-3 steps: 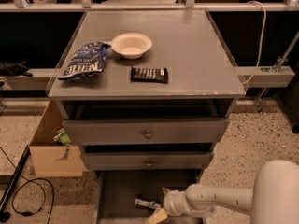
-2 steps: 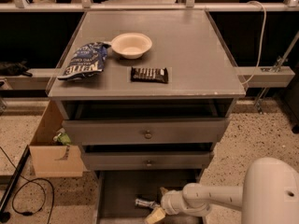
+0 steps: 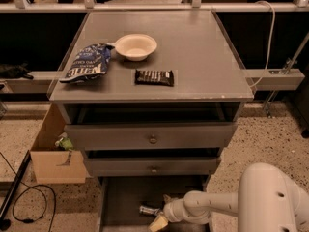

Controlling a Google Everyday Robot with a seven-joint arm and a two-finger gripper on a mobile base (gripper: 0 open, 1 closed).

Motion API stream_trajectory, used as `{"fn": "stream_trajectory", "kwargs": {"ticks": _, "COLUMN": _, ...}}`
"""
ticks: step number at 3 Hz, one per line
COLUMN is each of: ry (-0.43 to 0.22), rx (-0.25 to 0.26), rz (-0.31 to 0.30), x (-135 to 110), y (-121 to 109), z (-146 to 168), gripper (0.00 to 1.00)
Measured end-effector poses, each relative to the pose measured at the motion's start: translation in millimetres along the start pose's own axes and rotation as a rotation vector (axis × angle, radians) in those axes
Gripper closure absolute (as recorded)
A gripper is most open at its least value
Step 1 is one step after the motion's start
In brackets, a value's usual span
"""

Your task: Pick redbull can from bottom drawer and place on counter

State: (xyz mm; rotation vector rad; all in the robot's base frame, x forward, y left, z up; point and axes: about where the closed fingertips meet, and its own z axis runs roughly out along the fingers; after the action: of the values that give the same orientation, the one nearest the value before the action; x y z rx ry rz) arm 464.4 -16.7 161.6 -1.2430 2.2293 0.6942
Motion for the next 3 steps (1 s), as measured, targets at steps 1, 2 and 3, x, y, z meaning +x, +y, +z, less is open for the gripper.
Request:
{"fn": "stream_trajectory", "kwargs": {"ticks": 1, "ry": 0.007, "rx": 0.024, "rz": -0.017, "x": 7.6, "y": -7.0, "z": 12.7, "gripper": 0.00}}
{"fn": "stream_trajectory", "kwargs": {"ticks": 2, "ry": 0.019, "rx": 0.051, "rz": -0.039, "x": 13.6, "y": -15.7, "z": 26.8, "gripper": 0.00}}
{"fn": "stream_trajectory", "kwargs": {"ticks": 3, "ry": 0.020, "rx": 0.053, "rz": -0.039, "x": 13.9, "y": -16.3, "z": 27.8, "gripper": 0.17}}
